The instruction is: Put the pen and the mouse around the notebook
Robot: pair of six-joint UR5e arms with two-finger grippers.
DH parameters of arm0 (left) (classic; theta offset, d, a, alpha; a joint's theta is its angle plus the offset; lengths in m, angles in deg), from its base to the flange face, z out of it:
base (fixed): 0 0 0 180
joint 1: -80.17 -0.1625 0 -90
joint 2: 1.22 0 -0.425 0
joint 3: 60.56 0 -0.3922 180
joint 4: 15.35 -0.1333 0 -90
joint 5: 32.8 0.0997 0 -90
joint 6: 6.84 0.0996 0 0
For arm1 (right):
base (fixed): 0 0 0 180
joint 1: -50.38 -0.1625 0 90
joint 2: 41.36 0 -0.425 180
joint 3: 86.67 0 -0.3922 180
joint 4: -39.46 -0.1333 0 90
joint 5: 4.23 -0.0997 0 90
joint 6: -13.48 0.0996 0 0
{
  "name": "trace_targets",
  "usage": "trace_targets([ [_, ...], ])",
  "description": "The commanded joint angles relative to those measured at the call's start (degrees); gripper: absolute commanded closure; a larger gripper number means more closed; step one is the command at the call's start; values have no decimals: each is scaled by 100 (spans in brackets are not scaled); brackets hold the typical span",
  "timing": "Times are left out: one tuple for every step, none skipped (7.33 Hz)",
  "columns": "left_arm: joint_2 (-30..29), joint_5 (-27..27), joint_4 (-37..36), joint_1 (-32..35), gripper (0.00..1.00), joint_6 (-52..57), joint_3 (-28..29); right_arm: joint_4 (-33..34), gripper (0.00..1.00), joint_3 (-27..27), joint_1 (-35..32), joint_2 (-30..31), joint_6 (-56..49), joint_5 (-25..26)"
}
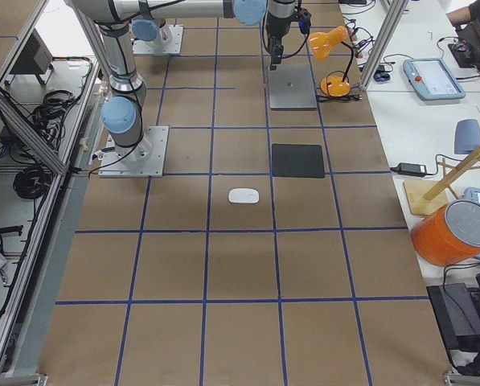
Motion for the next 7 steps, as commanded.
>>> trace_targets([
  [13, 12, 9, 2, 0, -1, 2, 60, 0, 26, 0, -7, 5, 148],
  [22, 12, 53, -7, 0, -1, 11, 60, 0, 26, 0, -7, 109, 157],
  [22, 21, 53, -50, 0, 16, 2, -96, 0, 61, 131, -94, 84, 104],
  [83, 56, 114, -181, 0, 147, -24, -168, 0, 70, 358, -95, -81, 156],
  [127, 47, 237, -687, 0, 749, -33, -438, 0, 235, 848, -86, -414, 261],
  [163, 47, 438, -1267, 0, 1233, -51, -258, 0, 672, 1549, -77, -817, 523],
  [102, 21, 405, -1925, 0, 1882, -181, 336, 0, 1268, 2095, -25, -1482, 578],
])
